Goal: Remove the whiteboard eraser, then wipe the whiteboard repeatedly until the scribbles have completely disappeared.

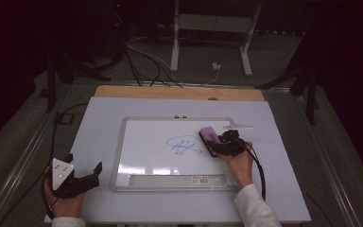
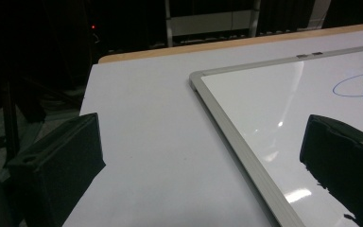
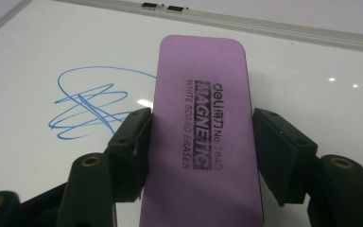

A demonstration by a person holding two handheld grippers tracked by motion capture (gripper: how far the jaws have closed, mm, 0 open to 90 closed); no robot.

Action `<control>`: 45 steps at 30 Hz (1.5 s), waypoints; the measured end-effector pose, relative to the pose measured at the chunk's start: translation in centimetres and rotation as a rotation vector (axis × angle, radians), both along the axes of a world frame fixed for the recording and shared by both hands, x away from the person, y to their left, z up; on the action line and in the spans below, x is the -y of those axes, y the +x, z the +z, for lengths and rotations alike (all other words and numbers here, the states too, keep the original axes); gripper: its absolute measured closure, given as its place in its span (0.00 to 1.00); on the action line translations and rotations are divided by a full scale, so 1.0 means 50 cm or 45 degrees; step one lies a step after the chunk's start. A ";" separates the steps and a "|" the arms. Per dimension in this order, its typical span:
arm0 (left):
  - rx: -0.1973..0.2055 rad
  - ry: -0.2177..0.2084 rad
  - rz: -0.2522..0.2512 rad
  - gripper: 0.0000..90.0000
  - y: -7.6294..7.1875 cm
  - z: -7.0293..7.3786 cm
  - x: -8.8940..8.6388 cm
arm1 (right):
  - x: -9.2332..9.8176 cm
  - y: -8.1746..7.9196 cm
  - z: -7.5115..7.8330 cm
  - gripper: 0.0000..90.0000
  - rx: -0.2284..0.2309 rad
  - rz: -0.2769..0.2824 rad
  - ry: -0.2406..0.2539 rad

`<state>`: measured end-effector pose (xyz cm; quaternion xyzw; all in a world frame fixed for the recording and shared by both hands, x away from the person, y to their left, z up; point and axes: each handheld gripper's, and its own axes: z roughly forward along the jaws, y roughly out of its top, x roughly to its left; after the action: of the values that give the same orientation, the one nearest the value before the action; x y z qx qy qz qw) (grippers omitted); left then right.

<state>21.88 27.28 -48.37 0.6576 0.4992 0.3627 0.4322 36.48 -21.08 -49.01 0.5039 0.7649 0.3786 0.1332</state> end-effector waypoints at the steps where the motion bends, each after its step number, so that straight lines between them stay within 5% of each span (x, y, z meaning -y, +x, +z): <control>1: 0.000 0.000 0.000 0.01 0.000 0.000 0.000 | -0.005 0.002 -0.001 0.45 0.002 0.002 -0.011; 11: 0.000 0.001 0.001 0.01 0.000 0.000 -0.001 | -0.030 0.016 -0.018 0.45 -0.001 0.008 -0.051; 45: 0.005 0.005 -0.001 0.01 -0.001 -0.001 0.000 | -0.056 0.018 -0.031 0.45 -0.036 -0.012 -0.036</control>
<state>21.84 27.27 -48.41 0.6579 0.4974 0.3646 0.4321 37.37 -18.27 -50.55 0.5108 0.7696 0.3600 0.1311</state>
